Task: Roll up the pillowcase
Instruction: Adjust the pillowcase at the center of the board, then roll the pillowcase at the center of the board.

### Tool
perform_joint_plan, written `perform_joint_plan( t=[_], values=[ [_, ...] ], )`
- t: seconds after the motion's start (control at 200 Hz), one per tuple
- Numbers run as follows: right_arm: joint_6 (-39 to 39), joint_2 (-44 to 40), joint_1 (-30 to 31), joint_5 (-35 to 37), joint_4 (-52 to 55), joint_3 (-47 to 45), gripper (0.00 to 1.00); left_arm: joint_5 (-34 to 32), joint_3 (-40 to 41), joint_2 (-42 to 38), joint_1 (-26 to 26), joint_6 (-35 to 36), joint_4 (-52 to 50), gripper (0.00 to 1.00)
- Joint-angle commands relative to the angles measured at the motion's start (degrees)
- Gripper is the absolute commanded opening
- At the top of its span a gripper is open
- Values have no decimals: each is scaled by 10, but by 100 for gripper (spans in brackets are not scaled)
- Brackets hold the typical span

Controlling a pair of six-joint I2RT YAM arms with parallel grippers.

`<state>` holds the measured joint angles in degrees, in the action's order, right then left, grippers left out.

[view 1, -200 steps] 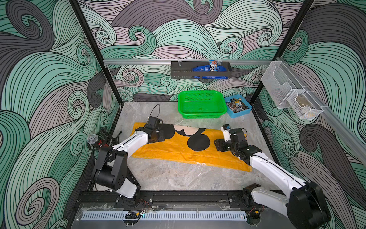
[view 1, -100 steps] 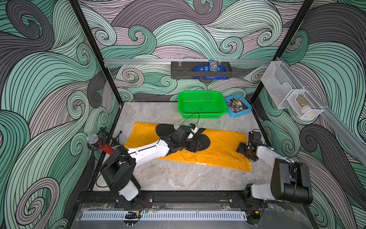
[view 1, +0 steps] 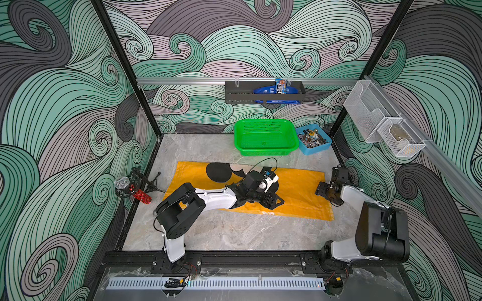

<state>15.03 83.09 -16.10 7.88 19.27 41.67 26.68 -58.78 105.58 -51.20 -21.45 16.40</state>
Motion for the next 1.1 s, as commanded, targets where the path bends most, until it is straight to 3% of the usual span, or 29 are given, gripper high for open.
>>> perform_joint_plan(
  t=[0.0, 0.12, 0.445, 0.51, 0.635, 0.85, 0.986, 1.096],
  values=[
    [-33, 15, -23, -36, 9, 14, 77, 31, -26, 12, -4, 7, 21, 78],
    [-59, 39, -26, -77, 9, 27, 76, 37, -34, 16, -4, 14, 19, 79],
    [-96, 113, -42, -106, 11, 52, 69, 65, -35, 18, -4, 8, 42, 87],
    [-98, 123, -42, -127, 10, 53, 64, 67, -34, 19, -4, 3, 48, 97],
    [-102, 137, -36, -152, 10, 53, 48, 73, -34, 23, -3, -5, 57, 98],
    [-98, 147, 8, -104, 11, 59, 40, 77, -22, 18, 2, -4, 57, 99],
    [-94, 148, 11, -102, 11, 57, 12, 79, -11, 15, 4, -8, 59, 99],
    [-98, 122, 11, -86, 17, 61, 6, 80, -5, 12, 6, -10, 58, 99]
  ],
)
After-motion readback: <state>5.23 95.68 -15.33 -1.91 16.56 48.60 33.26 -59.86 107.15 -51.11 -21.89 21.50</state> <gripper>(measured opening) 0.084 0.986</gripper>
